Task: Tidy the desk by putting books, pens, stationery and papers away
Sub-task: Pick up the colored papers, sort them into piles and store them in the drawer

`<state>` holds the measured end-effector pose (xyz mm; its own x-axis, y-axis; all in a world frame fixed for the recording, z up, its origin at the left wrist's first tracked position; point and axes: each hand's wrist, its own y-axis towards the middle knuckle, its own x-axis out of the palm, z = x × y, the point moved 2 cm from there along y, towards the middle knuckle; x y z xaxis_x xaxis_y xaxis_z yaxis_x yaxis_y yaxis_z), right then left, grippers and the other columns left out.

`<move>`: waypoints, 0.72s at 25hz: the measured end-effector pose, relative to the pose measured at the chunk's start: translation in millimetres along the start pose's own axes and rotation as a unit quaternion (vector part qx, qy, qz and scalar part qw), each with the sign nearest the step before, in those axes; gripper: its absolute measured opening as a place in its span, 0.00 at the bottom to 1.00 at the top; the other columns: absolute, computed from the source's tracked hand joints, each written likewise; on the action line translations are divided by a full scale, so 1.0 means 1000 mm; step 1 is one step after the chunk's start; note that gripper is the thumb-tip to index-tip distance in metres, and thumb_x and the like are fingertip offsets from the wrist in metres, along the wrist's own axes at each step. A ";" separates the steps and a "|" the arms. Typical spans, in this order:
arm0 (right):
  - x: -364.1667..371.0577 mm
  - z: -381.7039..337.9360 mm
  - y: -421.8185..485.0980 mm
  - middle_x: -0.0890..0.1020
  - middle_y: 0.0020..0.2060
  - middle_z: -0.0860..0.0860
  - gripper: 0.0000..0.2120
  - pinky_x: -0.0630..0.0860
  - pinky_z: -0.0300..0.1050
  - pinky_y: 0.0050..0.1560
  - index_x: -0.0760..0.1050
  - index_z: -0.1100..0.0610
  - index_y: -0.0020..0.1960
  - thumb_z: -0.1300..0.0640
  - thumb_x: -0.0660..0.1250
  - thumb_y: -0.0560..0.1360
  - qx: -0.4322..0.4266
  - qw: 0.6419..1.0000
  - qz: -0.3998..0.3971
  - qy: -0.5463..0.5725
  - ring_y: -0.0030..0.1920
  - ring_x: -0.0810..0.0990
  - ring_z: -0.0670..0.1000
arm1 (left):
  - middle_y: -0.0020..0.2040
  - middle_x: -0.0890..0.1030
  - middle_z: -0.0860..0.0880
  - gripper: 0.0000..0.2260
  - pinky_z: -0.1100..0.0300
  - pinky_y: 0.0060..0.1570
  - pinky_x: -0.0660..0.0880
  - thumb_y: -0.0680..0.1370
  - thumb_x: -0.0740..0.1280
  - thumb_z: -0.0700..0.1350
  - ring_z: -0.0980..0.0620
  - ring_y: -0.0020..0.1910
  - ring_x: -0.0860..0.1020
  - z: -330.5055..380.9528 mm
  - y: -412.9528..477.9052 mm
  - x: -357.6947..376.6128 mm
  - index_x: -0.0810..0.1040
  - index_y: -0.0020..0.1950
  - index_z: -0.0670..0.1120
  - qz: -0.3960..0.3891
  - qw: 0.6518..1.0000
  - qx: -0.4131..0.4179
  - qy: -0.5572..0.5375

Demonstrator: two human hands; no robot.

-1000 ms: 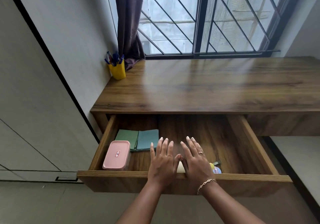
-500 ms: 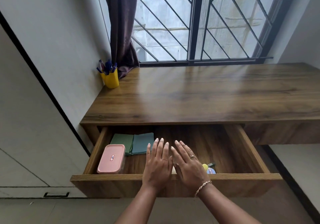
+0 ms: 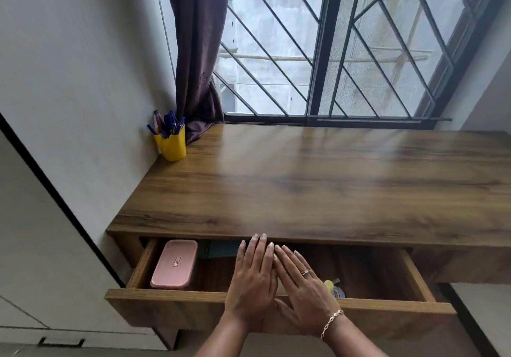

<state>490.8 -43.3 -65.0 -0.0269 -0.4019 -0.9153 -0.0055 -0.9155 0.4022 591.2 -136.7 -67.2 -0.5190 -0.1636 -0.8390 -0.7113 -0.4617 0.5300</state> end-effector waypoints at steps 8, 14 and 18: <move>0.021 0.037 0.043 0.63 0.72 0.58 0.44 0.54 0.54 0.70 0.59 0.65 0.71 0.34 0.57 0.68 0.029 0.997 -0.038 -0.060 0.74 0.52 0.55 | 0.66 0.75 0.40 0.25 0.49 0.67 0.59 0.76 0.56 0.51 0.44 0.68 0.70 -0.021 0.047 0.027 0.74 0.65 0.37 -0.062 0.995 0.072 0.016; 0.031 0.054 0.057 0.76 0.64 0.57 0.37 0.56 0.49 0.69 0.62 0.63 0.67 0.37 0.55 0.68 0.066 0.995 -0.029 -0.072 0.69 0.63 0.54 | 0.69 0.73 0.44 0.33 0.56 0.67 0.61 0.71 0.59 0.63 0.48 0.68 0.71 -0.044 0.063 0.030 0.73 0.67 0.42 -0.088 0.984 0.153 -0.013; 0.031 0.054 0.062 0.80 0.58 0.55 0.35 0.63 0.49 0.63 0.66 0.61 0.63 0.35 0.54 0.69 0.089 0.994 0.016 -0.058 0.63 0.68 0.52 | 0.67 0.75 0.46 0.30 0.59 0.63 0.63 0.71 0.60 0.62 0.50 0.66 0.72 -0.048 0.068 0.031 0.71 0.65 0.44 -0.086 0.984 0.155 -0.031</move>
<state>436.0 -111.7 -67.2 -0.1447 -0.4175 -0.8971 -0.1795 -0.8805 0.4388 549.1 -214.6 -63.6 -0.4000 -0.0490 -0.9152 -0.8963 -0.1874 0.4018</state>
